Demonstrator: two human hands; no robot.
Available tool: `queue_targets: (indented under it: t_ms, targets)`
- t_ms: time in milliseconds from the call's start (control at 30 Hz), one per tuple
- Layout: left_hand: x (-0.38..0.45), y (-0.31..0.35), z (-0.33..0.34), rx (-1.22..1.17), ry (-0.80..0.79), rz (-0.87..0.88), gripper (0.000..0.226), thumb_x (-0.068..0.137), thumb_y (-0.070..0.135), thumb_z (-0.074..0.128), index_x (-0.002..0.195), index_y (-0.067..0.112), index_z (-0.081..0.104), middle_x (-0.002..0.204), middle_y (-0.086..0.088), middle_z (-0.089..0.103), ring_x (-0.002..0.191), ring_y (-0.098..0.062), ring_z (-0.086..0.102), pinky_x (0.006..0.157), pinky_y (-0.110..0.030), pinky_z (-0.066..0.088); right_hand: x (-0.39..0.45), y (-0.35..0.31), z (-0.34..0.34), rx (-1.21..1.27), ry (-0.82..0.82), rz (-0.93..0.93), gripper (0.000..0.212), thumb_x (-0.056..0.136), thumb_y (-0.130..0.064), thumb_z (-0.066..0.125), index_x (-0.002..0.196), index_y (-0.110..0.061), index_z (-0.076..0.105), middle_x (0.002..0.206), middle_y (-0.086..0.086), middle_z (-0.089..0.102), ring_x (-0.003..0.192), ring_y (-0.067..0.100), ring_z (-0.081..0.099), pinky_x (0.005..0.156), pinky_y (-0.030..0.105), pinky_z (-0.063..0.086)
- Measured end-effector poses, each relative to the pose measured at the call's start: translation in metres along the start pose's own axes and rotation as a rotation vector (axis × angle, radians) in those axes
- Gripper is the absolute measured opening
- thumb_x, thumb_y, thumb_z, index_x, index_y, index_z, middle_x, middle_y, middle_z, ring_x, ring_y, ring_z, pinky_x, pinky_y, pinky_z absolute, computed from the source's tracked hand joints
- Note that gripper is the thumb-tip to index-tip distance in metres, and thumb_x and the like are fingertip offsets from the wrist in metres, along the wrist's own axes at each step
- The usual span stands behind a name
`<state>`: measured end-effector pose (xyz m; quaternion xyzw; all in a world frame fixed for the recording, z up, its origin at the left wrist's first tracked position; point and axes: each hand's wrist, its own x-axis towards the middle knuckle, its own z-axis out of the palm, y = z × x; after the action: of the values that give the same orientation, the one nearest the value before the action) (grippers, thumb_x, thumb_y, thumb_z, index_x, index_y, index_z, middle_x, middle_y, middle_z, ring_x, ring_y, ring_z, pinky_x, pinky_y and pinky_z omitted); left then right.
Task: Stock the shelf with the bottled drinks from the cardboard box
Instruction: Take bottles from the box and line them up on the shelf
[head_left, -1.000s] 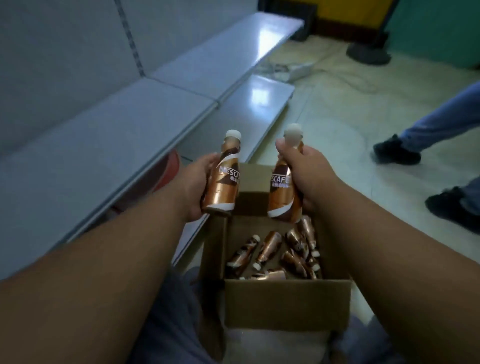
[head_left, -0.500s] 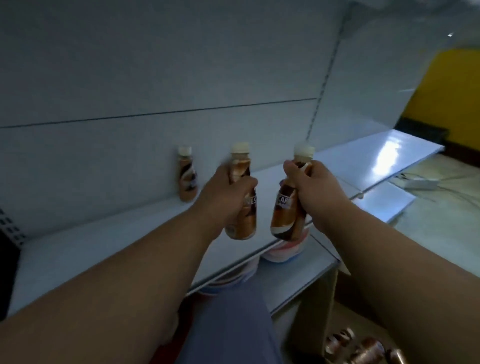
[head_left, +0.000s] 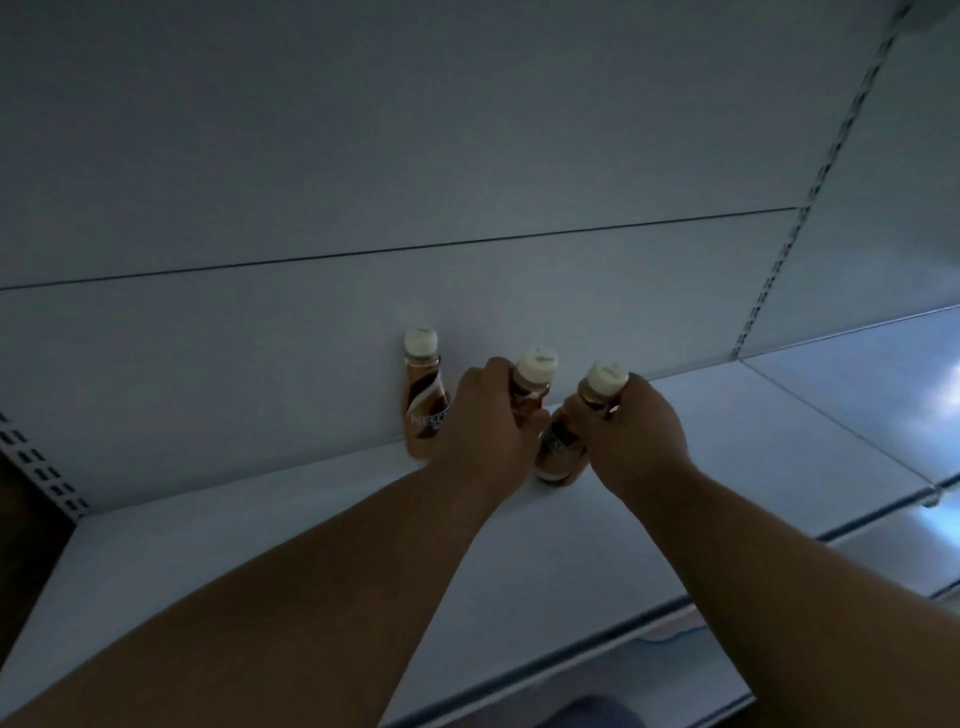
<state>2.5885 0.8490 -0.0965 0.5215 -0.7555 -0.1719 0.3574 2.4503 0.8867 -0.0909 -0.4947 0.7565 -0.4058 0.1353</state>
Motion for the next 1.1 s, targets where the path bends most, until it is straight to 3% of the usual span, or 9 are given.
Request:
queue_targets:
  t_ms: [133, 233, 300, 400, 467, 600, 767, 933, 1100]
  targets:
    - [0.032, 0.008, -0.001, 0.19, 0.0, -0.008, 0.019, 0.081, 0.035, 0.062, 0.084, 0.02, 0.051, 0.091, 0.001, 0.05, 0.086, -0.021, 0.057, 0.071, -0.027, 0.035, 0.032, -0.007, 0.004, -0.104, -0.057, -0.01, 0.028, 0.082, -0.034, 0.069, 0.097, -0.013, 0.058, 0.09, 0.006, 0.065, 0.084, 0.027, 0.061, 0.068, 0.033, 0.046]
    - [0.049, 0.01, -0.003, 0.267, -0.056, 0.032, 0.019, 0.08, 0.03, 0.062, 0.083, 0.018, 0.047, 0.092, -0.004, 0.048, 0.089, -0.028, 0.056, 0.07, -0.032, 0.036, 0.056, -0.013, 0.004, -0.138, -0.096, -0.031, 0.028, 0.082, -0.031, 0.068, 0.098, -0.01, 0.059, 0.091, 0.008, 0.064, 0.085, 0.029, 0.062, 0.067, 0.033, 0.045]
    - [0.056, 0.011, -0.002, 0.337, -0.035, 0.071, 0.02, 0.08, 0.024, 0.063, 0.091, 0.016, 0.049, 0.1, -0.007, 0.051, 0.093, -0.029, 0.056, 0.068, -0.031, 0.035, 0.069, -0.015, 0.006, -0.136, -0.118, -0.043, 0.027, 0.081, -0.03, 0.07, 0.096, -0.011, 0.059, 0.089, 0.008, 0.065, 0.083, 0.028, 0.062, 0.065, 0.031, 0.043]
    - [0.064, 0.016, -0.003, 0.397, -0.076, 0.114, 0.042, 0.081, 0.018, 0.064, 0.116, 0.014, 0.042, 0.111, -0.011, 0.05, 0.098, -0.03, 0.055, 0.067, -0.033, 0.035, 0.081, -0.014, 0.012, -0.116, -0.145, -0.071, 0.027, 0.078, -0.031, 0.074, 0.094, -0.012, 0.061, 0.085, 0.005, 0.065, 0.081, 0.026, 0.062, 0.064, 0.03, 0.044]
    - [0.066, 0.022, -0.005, 0.441, -0.145, 0.153, 0.05, 0.08, 0.023, 0.065, 0.121, 0.019, 0.038, 0.11, -0.009, 0.049, 0.09, -0.027, 0.055, 0.066, -0.035, 0.038, 0.084, -0.013, 0.015, -0.098, -0.148, -0.1, 0.025, 0.078, -0.031, 0.074, 0.092, -0.014, 0.063, 0.084, 0.003, 0.066, 0.08, 0.024, 0.063, 0.066, 0.032, 0.048]
    - [0.07, 0.035, -0.01, 0.546, -0.207, 0.152, 0.049, 0.073, 0.043, 0.07, 0.107, 0.022, 0.042, 0.098, -0.004, 0.043, 0.082, -0.025, 0.05, 0.065, -0.035, 0.037, 0.089, -0.015, 0.021, -0.06, -0.134, -0.105, 0.026, 0.079, -0.032, 0.074, 0.094, -0.013, 0.065, 0.091, 0.005, 0.068, 0.086, 0.026, 0.064, 0.074, 0.036, 0.052]
    - [0.084, 0.029, -0.01, 0.556, -0.197, 0.061, 0.032, 0.078, 0.022, 0.067, 0.097, 0.018, 0.042, 0.108, -0.009, 0.049, 0.092, -0.029, 0.055, 0.069, -0.035, 0.037, 0.095, -0.024, 0.032, -0.053, -0.175, -0.111, 0.029, 0.081, -0.035, 0.071, 0.099, -0.014, 0.061, 0.095, 0.005, 0.067, 0.089, 0.026, 0.063, 0.071, 0.032, 0.047]
    - [0.09, 0.024, -0.019, 0.569, -0.246, 0.068, 0.033, 0.078, 0.017, 0.068, 0.105, 0.013, 0.049, 0.111, -0.01, 0.052, 0.099, -0.03, 0.056, 0.073, -0.033, 0.035, 0.093, -0.027, 0.04, -0.086, -0.166, -0.114, 0.024, 0.084, -0.037, 0.067, 0.09, -0.016, 0.057, 0.087, 0.002, 0.063, 0.085, 0.025, 0.061, 0.067, 0.033, 0.044]
    - [0.087, 0.022, -0.017, 0.624, -0.172, 0.095, 0.028, 0.086, 0.016, 0.058, 0.111, 0.014, 0.047, 0.117, -0.01, 0.048, 0.105, -0.028, 0.053, 0.083, -0.036, 0.043, 0.083, -0.035, 0.039, -0.063, -0.19, -0.078, 0.041, 0.084, -0.033, 0.067, 0.121, -0.019, 0.055, 0.109, 0.005, 0.068, 0.099, 0.027, 0.065, 0.084, 0.04, 0.054]
